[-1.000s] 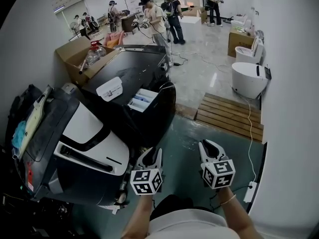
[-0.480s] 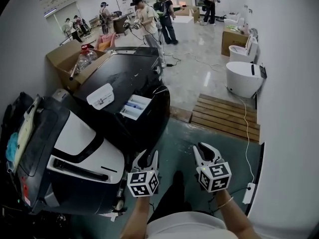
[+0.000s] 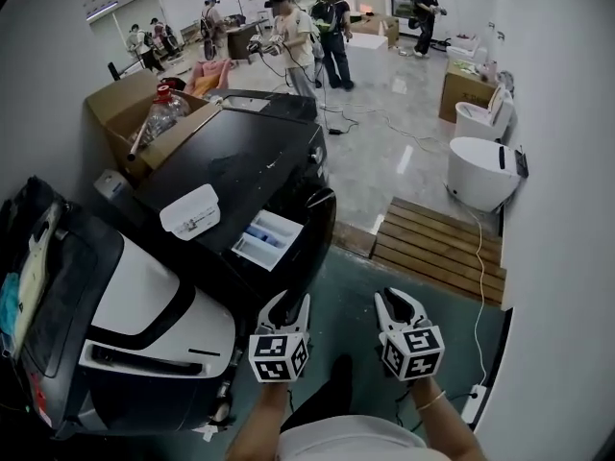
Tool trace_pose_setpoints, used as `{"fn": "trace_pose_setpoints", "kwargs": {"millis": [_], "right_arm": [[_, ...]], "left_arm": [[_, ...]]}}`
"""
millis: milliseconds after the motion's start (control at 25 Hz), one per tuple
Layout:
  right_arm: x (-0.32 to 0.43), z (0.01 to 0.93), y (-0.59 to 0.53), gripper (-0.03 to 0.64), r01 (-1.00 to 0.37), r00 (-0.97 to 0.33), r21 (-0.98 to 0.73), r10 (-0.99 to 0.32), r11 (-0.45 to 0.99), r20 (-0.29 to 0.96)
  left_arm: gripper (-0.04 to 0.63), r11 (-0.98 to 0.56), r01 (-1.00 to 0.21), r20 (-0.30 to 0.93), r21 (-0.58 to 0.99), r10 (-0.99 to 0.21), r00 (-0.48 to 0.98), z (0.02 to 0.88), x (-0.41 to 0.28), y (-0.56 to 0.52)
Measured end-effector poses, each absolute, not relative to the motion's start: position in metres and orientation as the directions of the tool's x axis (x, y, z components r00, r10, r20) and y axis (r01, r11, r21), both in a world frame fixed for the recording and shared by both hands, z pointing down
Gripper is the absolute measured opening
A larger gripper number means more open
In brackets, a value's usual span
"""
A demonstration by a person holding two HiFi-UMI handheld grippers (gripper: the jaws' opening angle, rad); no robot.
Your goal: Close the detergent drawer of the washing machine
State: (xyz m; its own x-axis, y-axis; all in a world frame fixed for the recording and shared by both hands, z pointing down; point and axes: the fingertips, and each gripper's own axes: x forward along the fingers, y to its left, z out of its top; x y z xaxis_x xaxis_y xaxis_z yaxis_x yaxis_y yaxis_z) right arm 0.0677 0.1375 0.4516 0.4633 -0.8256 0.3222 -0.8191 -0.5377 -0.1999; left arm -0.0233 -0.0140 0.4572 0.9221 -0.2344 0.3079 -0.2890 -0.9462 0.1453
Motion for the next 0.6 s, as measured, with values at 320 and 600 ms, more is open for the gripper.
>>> {"fn": "trace_pose_setpoints", "kwargs": {"millis": [320,600], "right_arm": [[0.107,0.457,0.075,0.055,-0.840,0.417,-0.207,-0.840,-0.502,0.347],[0.126,0.457,0.025,0.055,-0.868,0.361,-0.208,-0.860,-0.451,0.361]], "left_arm": [[0.130,-0.942,-0.306,0.309,0.136,-0.254,0.917,0.451,0.011,-0.063],[0.130,-0.922,-0.353,0.293,0.162,-0.296,0.909,0.443,0.013,-0.095]]}}
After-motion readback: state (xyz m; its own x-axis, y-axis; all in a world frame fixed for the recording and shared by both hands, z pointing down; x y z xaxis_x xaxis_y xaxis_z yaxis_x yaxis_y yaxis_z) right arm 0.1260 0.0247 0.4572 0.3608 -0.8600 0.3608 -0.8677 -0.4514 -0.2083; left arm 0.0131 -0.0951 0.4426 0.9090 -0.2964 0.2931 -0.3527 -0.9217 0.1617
